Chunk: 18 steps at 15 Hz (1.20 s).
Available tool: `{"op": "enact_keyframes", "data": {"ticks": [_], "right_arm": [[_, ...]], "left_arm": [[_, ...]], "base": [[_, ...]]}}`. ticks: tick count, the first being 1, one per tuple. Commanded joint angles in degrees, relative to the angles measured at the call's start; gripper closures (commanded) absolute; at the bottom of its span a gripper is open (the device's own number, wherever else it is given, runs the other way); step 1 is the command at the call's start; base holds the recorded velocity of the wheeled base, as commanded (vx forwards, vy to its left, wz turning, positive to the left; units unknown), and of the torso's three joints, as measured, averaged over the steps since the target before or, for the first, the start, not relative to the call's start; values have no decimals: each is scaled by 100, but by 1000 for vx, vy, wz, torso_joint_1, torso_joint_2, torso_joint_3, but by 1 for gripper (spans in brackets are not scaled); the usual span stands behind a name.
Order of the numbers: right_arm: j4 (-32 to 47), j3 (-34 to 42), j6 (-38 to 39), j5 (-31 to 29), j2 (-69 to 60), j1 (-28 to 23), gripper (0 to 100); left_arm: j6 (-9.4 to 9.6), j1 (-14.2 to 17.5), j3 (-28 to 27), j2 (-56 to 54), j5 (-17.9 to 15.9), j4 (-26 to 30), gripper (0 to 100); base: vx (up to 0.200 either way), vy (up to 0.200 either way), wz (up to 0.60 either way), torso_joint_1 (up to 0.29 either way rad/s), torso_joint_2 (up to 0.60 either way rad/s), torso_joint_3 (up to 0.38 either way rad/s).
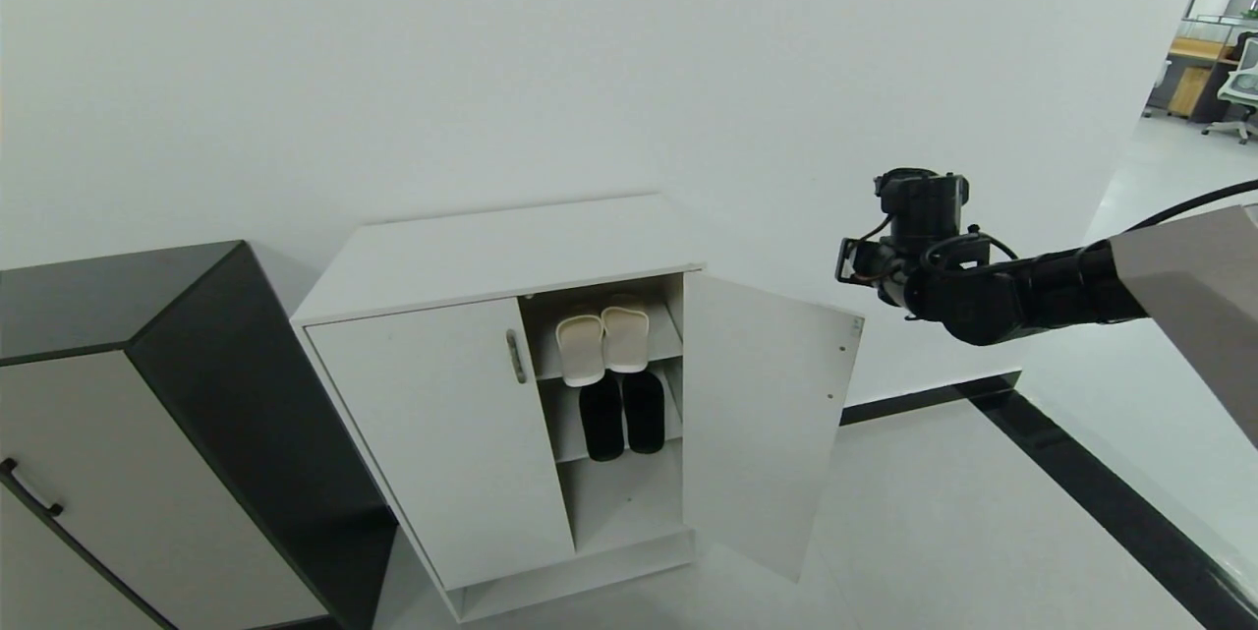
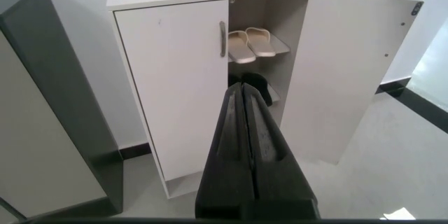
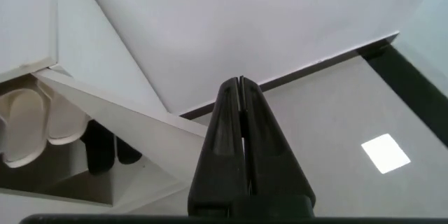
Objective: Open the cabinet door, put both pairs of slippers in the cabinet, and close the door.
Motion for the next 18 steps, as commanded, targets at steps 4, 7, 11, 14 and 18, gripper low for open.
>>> {"op": "enact_keyframes", "data": {"ticks": [4, 7, 11, 14, 18], "right_arm": [[-6, -361, 17, 26, 588, -94, 100], [-6, -484, 17, 26, 737, -94, 100], [-6, -599, 26, 34, 939, -94, 100], [-6, -651, 26, 43, 1054, -94, 100], [3, -695, 26, 43, 1133, -103, 100]], "left_arm": [[-4, 1, 0, -1, 1, -1, 100], [-4, 1, 0, -1, 1, -1, 100], [5, 1, 0, -1, 1, -1, 100], [5, 1, 0, -1, 1, -1, 100], [5, 1, 0, -1, 1, -1, 100]], "base": [[0, 0, 0, 0, 0, 0], [0, 0, 0, 0, 0, 0], [0, 0, 0, 0, 0, 0], [0, 0, 0, 0, 0, 0], [0, 0, 0, 0, 0, 0]]}}
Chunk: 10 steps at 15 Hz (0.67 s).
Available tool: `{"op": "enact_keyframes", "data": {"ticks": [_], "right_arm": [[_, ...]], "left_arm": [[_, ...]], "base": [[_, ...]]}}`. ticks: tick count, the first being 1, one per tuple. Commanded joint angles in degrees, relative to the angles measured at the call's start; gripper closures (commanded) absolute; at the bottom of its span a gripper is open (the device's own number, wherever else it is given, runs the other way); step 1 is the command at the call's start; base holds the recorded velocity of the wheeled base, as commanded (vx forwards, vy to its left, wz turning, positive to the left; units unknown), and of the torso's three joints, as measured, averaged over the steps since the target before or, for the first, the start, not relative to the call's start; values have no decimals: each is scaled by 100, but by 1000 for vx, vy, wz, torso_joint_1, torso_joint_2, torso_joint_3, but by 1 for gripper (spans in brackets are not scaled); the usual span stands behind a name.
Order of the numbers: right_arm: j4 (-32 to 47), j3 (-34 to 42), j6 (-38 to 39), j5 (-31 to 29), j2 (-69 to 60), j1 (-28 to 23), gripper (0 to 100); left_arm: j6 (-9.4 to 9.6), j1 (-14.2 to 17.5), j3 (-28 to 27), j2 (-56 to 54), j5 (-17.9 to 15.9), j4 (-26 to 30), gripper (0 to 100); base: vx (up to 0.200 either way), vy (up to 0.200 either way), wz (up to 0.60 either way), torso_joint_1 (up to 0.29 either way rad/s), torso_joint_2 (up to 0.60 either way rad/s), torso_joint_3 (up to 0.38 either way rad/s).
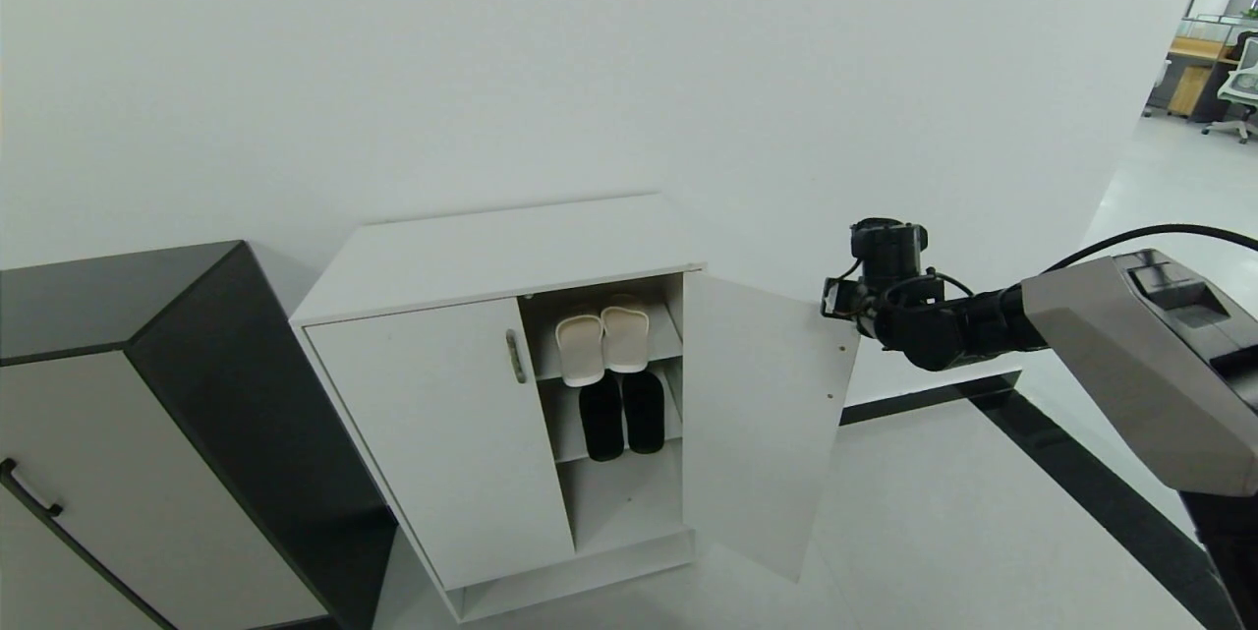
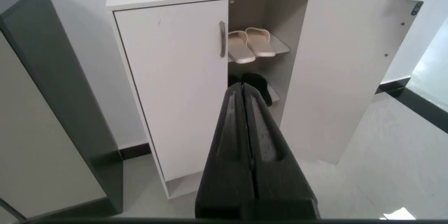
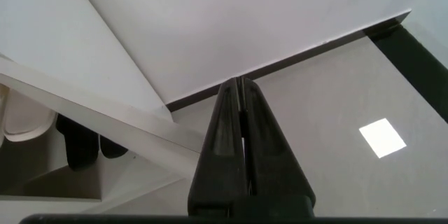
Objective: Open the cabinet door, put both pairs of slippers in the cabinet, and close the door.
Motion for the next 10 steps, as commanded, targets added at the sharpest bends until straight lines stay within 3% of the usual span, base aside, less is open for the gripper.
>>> {"op": "enact_keyframes", "data": {"ticks": [1, 10], "right_arm": [[-1, -9, -1, -1, 42, 2, 100], [114, 466, 148, -1, -239, 160, 100]], "left_arm": [[0, 1, 0, -1, 1, -1, 100], [-9, 1, 0, -1, 1, -1, 100]], "base": [[0, 0, 0, 0, 0, 0], [0, 0, 0, 0, 0, 0]]}}
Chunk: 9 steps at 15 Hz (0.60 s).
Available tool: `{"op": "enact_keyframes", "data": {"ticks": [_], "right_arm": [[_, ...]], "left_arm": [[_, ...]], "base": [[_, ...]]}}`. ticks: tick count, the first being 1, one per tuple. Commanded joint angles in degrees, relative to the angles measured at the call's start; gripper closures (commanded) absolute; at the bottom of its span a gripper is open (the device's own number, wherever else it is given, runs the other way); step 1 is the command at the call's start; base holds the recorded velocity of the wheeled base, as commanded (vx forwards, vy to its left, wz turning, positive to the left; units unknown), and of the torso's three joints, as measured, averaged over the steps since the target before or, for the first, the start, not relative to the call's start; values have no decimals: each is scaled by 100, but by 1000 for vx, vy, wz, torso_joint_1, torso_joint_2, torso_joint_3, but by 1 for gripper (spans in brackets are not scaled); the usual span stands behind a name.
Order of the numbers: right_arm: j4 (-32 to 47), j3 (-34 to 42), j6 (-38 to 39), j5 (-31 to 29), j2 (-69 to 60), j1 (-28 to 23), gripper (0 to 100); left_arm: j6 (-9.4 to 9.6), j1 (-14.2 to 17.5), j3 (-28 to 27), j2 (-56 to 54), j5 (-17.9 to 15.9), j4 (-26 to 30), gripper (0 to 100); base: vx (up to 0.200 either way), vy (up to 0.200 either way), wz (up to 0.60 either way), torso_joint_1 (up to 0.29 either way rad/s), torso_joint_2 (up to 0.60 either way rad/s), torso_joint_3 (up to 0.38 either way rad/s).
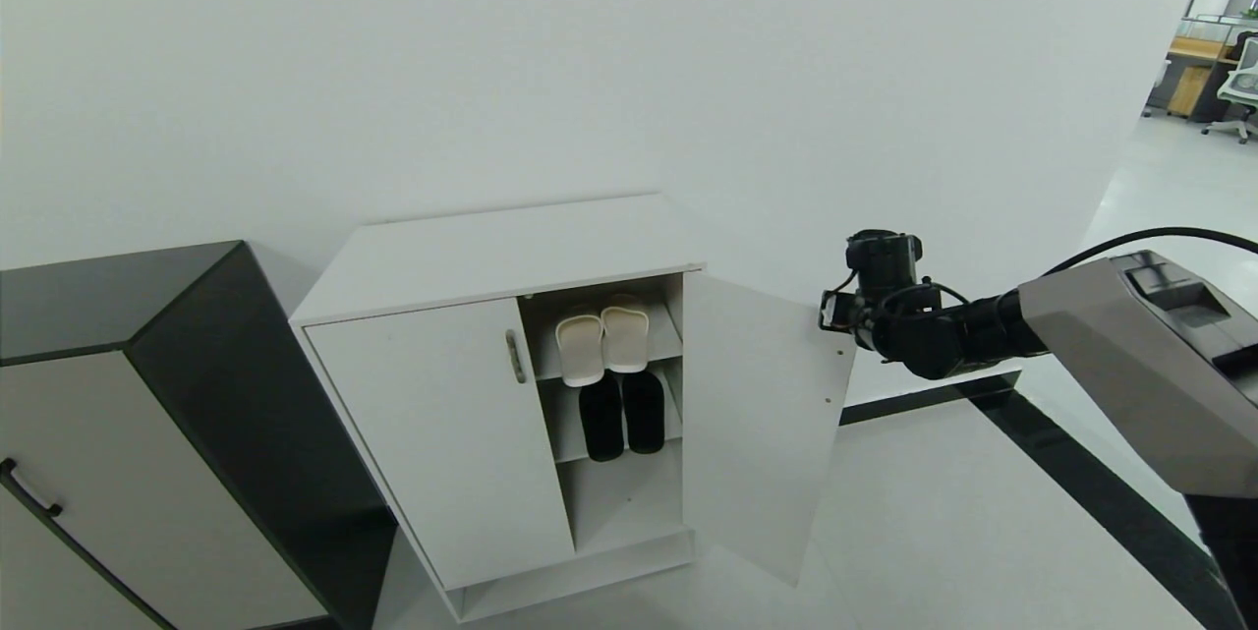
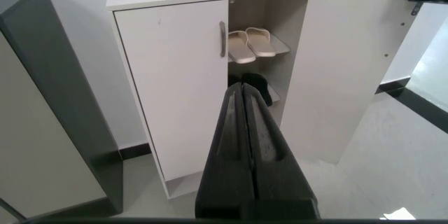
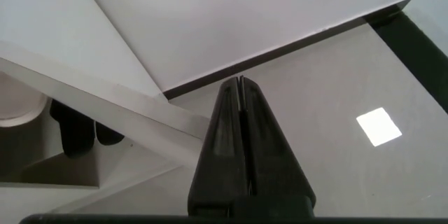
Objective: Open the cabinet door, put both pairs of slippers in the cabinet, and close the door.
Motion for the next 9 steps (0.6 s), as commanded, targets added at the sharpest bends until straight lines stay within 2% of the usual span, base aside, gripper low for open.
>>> {"op": "enact_keyframes", "data": {"ticks": [1, 4, 9], "right_arm": [[1, 329, 41, 2, -310, 143, 100], [-34, 980, 208, 2, -793, 539, 100], [-183, 2096, 383, 90, -1593, 1708, 100]], "left_arm": [[0, 1, 0, -1, 1, -1, 100], [0, 1, 0, -1, 1, -1, 100], [-9, 1, 0, -1, 1, -1, 100]], "base": [[0, 0, 0, 0, 0, 0], [0, 0, 0, 0, 0, 0], [0, 0, 0, 0, 0, 0]]}}
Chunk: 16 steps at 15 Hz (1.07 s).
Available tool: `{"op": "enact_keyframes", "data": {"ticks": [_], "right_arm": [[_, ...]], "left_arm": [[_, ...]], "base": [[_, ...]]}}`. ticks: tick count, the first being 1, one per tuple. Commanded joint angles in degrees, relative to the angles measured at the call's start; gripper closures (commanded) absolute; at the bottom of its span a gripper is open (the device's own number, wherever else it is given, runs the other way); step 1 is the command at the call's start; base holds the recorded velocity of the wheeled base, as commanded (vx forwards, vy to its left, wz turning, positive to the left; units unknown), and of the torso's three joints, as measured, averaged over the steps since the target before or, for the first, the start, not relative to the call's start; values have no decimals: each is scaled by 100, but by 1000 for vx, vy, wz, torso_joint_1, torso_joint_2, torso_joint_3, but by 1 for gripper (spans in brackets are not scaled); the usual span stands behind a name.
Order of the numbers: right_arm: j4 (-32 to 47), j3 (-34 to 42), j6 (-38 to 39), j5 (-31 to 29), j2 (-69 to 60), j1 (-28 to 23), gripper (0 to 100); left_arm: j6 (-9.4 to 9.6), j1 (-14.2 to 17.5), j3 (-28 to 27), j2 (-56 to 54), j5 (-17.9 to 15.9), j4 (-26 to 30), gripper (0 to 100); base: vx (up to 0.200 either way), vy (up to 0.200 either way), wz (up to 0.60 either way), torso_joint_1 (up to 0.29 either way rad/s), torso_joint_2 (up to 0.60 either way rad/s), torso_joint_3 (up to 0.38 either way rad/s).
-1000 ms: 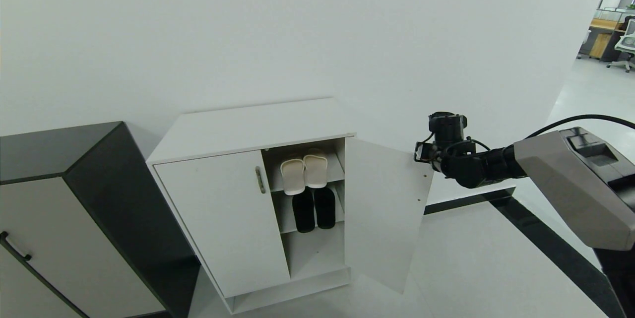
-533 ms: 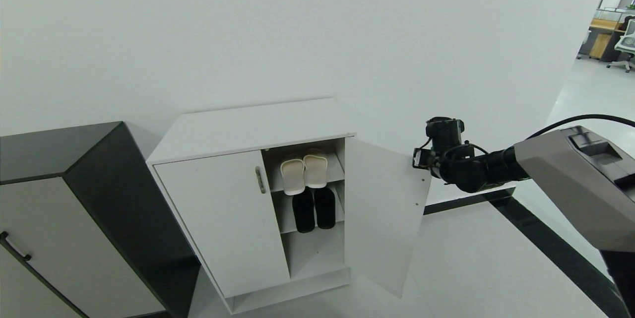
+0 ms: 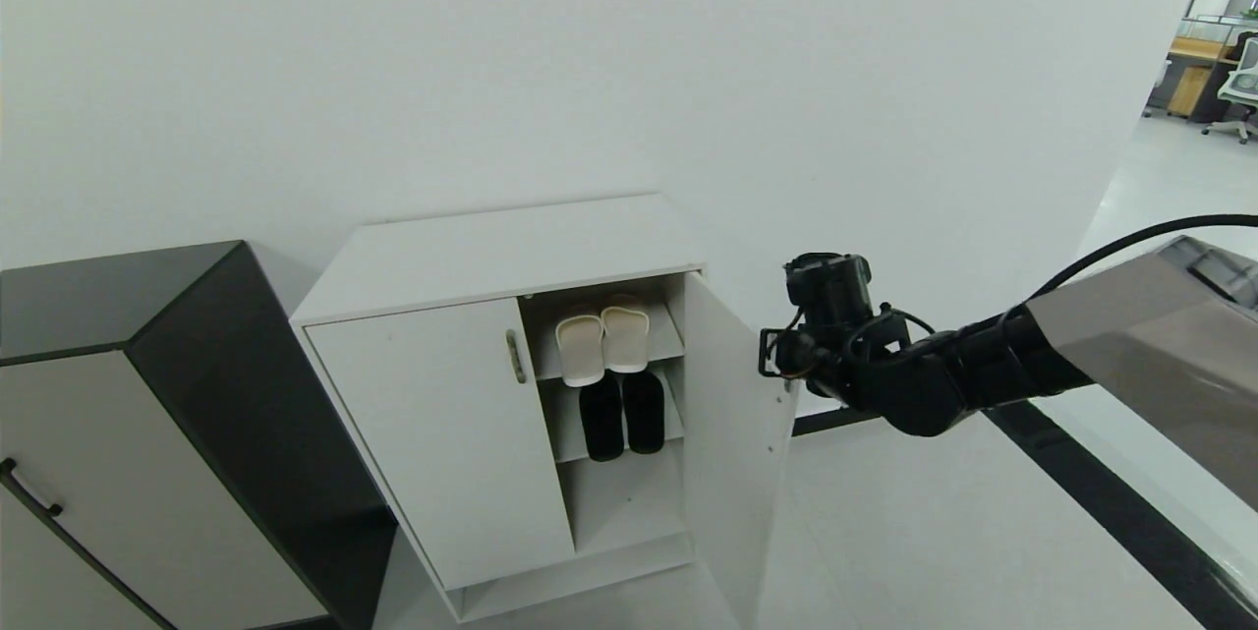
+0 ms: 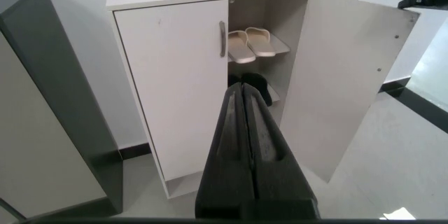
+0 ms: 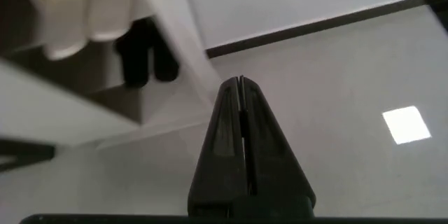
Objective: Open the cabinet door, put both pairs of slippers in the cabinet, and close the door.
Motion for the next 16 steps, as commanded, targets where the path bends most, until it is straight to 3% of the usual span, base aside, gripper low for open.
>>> {"op": "enact_keyframes", "data": {"ticks": [1, 5, 7, 11, 16], "right_arm": [[-24, 368, 25, 106, -478, 465, 100], [-252, 693, 52, 203, -672, 658, 100], [-692, 1124, -458, 326, -698, 658, 100], [-973, 1273, -555, 335, -698, 729, 100], [-982, 1370, -599, 440, -698, 825, 100]], "left_arm": [[-4, 1, 0, -1, -2, -1, 100], [-13, 1, 0, -1, -2, -1, 100], [-13, 1, 0, -1, 7, -1, 100], [-13, 1, 0, -1, 7, -1, 100], [-13, 1, 0, -1, 7, -1, 100]], "base": [[0, 0, 0, 0, 0, 0], [0, 0, 0, 0, 0, 0], [0, 0, 0, 0, 0, 0], [0, 0, 0, 0, 0, 0], [0, 0, 600, -2, 3, 2]]}}
